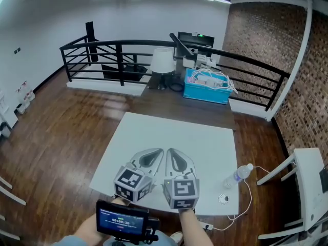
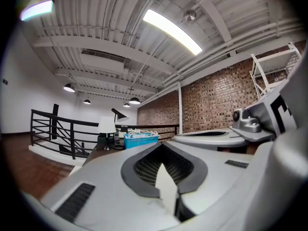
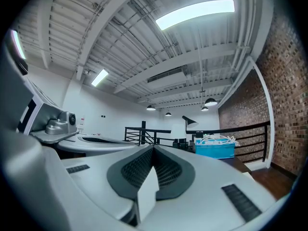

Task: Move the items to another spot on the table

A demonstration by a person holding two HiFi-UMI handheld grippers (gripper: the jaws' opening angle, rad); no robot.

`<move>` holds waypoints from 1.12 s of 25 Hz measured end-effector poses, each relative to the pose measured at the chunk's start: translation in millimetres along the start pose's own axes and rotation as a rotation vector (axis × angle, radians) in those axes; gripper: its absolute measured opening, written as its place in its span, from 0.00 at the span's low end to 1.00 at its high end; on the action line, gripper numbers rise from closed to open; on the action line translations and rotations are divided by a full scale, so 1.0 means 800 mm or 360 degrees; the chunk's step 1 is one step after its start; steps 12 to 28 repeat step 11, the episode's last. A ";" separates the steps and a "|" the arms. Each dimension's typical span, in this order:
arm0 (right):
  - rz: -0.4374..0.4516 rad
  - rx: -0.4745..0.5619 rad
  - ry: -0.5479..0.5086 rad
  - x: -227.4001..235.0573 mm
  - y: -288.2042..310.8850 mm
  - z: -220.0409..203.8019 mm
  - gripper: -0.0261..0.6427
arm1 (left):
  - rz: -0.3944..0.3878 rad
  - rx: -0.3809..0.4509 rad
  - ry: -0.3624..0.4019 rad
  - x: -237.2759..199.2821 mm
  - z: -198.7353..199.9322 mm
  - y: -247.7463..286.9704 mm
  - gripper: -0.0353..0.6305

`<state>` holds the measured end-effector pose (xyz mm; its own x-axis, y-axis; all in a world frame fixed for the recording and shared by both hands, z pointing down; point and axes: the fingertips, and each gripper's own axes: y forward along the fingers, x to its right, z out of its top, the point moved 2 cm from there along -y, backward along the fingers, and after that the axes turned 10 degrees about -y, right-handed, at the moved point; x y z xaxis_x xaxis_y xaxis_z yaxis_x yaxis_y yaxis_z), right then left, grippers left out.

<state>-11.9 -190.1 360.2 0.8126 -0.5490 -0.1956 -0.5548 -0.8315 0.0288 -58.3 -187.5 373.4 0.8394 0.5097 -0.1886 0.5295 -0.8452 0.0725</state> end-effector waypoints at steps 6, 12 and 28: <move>-0.0013 0.0001 -0.0016 0.007 -0.002 -0.012 0.01 | -0.0003 -0.0004 -0.0006 0.005 -0.003 0.004 0.06; -0.0003 -0.0019 -0.0004 0.005 -0.006 -0.005 0.01 | 0.0001 -0.0008 -0.0010 0.007 0.001 0.003 0.06; -0.0003 -0.0019 -0.0004 0.005 -0.006 -0.005 0.01 | 0.0001 -0.0008 -0.0010 0.007 0.001 0.003 0.06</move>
